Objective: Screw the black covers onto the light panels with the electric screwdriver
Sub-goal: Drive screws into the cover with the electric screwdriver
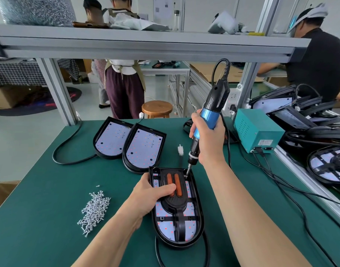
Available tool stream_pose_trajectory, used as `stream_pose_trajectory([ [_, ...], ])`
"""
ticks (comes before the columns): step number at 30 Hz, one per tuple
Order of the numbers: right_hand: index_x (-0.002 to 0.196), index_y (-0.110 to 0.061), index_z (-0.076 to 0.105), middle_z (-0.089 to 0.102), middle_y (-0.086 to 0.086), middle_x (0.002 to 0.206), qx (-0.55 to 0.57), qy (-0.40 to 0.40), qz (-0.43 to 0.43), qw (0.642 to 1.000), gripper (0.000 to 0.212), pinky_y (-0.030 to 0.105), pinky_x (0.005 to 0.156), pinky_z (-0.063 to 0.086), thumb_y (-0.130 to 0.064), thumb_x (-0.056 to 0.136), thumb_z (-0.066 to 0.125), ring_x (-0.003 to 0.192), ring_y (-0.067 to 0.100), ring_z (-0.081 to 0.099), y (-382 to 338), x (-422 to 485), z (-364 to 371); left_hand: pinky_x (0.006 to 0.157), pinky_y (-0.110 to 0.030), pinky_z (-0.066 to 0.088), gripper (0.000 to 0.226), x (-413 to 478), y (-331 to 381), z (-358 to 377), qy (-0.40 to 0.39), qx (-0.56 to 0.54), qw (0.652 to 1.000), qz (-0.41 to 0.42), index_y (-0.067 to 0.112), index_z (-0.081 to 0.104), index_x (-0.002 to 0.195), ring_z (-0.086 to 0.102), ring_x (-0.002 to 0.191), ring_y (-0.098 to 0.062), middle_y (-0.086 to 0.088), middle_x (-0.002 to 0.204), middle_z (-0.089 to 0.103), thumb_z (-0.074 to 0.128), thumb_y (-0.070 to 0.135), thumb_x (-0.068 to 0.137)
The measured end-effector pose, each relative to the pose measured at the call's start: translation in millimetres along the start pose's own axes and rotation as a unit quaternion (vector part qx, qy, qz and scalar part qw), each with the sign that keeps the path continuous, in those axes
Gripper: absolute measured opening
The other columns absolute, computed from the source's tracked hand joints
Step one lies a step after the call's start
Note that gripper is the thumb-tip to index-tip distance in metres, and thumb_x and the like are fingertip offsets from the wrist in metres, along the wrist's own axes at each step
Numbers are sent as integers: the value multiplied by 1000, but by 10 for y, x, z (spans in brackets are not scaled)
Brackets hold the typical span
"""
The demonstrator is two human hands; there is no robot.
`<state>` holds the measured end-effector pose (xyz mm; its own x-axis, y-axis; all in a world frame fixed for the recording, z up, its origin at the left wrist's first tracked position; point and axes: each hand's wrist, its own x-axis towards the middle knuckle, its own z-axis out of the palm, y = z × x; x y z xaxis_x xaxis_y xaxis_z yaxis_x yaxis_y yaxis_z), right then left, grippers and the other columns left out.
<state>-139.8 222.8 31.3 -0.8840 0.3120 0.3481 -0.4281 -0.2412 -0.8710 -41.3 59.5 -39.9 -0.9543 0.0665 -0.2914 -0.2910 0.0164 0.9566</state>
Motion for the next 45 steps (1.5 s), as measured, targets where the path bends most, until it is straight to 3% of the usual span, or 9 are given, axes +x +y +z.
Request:
stream_pose_trajectory([
  [3, 99, -13, 59, 50, 15, 76, 2, -15, 2, 1000, 14, 23, 54, 48, -8, 89, 68, 51, 15, 47, 1, -13, -14, 91, -37, 55, 65, -4, 6, 7, 2, -7, 1000, 10, 23, 58, 118, 74, 91, -16, 4, 100, 77, 86, 30, 59],
  [7, 98, -14, 59, 51, 10, 69, 6, -26, 13, 1000, 17, 25, 56, 47, -13, 83, 66, 50, 16, 47, 9, -28, -38, 73, -23, 57, 55, -2, 3, 17, -4, -23, 1000, 15, 25, 58, 117, 75, 88, -16, 4, 97, 77, 87, 17, 71],
  [15, 100, -12, 59, 50, 10, 68, 8, -29, 15, 999, 22, 29, 59, 46, -12, 79, 65, 51, 18, 46, 24, -33, -47, 96, -40, 54, 54, 9, -5, 9, 1, -19, 1000, 14, 22, 56, 119, 74, 91, -16, 4, 99, 77, 86, 16, 75],
  [22, 94, -13, 55, 47, 16, 68, 10, -15, 5, 1000, 16, 28, 59, 45, -7, 82, 63, 50, 17, 46, 57, -35, -95, 71, -23, 58, 48, 45, -52, 14, -3, -37, 999, 23, 20, 56, 116, 75, 89, -17, 2, 97, 77, 82, 9, 77],
  [29, 86, -13, 50, 45, 22, 78, 14, -36, 3, 999, 17, 25, 58, 46, -8, 78, 64, 51, 18, 46, 55, -80, -112, 72, -23, 57, 46, 76, -76, 20, -5, -41, 999, 30, 20, 57, 114, 75, 89, -17, 2, 97, 77, 82, 9, 77],
  [35, 90, -14, 54, 47, 9, 57, 47, -90, 25, 995, 16, 28, 54, 45, -7, 79, 64, 50, 19, 43, 67, -112, -152, 81, -33, 56, 50, 82, -51, -3, -10, -40, 999, 22, 19, 57, 116, 75, 90, -21, -2, 97, 77, 85, 10, 75],
  [39, 94, -13, 56, 50, 6, 58, 64, -134, 41, 988, 15, 28, 55, 48, -8, 83, 65, 55, 19, 46, 38, -117, -237, 76, -28, 56, 60, 72, -21, -5, -17, -38, 999, 22, 21, 57, 116, 75, 89, -19, 0, 97, 77, 86, 22, 62],
  [42, 109, -14, 63, 51, 9, 62, 66, -154, 34, 985, 25, 29, 61, 49, -10, 85, 66, 58, 21, 49, -14, -124, -256, 80, -31, 55, 61, 76, -20, -14, -19, -31, 999, 22, 22, 57, 117, 75, 91, -19, -1, 99, 77, 86, 23, 62],
  [45, 111, -10, 63, 49, 12, 63, 67, -144, 26, 987, 28, 29, 64, 47, -9, 83, 66, 57, 21, 50, -63, -130, -254, 84, -33, 54, 62, 75, -18, -29, -25, -22, 999, 23, 23, 57, 117, 75, 91, -19, 0, 99, 77, 87, 25, 62],
])
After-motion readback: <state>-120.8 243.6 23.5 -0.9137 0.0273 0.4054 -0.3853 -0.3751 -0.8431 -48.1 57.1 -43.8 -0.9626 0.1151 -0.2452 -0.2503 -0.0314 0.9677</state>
